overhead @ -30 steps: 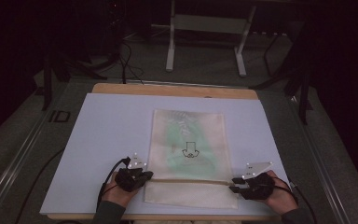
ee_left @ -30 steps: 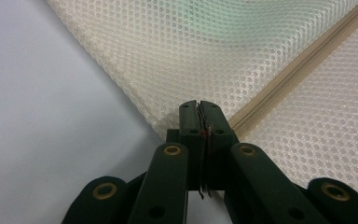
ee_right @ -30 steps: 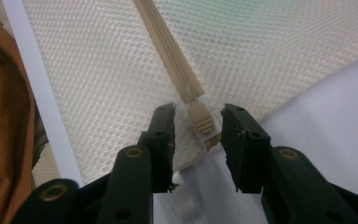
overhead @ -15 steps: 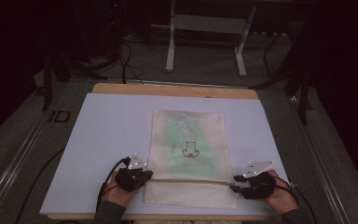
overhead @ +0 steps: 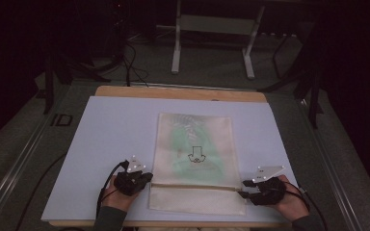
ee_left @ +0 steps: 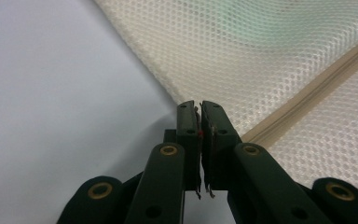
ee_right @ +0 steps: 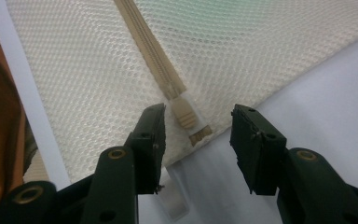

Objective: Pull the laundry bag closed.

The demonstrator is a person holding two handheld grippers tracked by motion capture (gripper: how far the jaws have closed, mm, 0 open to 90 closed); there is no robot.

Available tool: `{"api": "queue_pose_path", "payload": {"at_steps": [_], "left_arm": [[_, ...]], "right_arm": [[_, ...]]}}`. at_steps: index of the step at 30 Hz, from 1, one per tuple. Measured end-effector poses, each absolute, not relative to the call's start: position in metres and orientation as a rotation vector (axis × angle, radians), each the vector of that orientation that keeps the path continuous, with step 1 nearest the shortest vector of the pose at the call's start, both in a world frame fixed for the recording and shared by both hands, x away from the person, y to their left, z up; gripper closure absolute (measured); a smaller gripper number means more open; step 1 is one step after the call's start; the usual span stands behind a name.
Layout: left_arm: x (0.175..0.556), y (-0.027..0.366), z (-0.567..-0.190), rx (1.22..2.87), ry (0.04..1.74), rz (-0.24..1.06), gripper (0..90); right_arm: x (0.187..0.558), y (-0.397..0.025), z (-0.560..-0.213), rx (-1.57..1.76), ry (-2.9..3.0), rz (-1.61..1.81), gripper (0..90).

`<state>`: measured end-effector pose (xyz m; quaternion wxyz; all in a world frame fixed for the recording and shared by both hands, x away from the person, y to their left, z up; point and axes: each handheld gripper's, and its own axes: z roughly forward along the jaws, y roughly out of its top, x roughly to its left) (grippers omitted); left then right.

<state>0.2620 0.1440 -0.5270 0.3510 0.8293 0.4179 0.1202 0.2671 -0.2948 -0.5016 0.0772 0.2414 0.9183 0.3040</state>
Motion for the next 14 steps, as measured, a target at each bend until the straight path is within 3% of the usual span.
{"api": "queue_pose_path", "payload": {"at_steps": [14], "left_arm": [[0.266,0.158,-0.528,2.117,1.165,0.403,84.3]], "right_arm": [[0.271,-0.301,-0.502,0.774,2.710,0.912,53.0]]}}
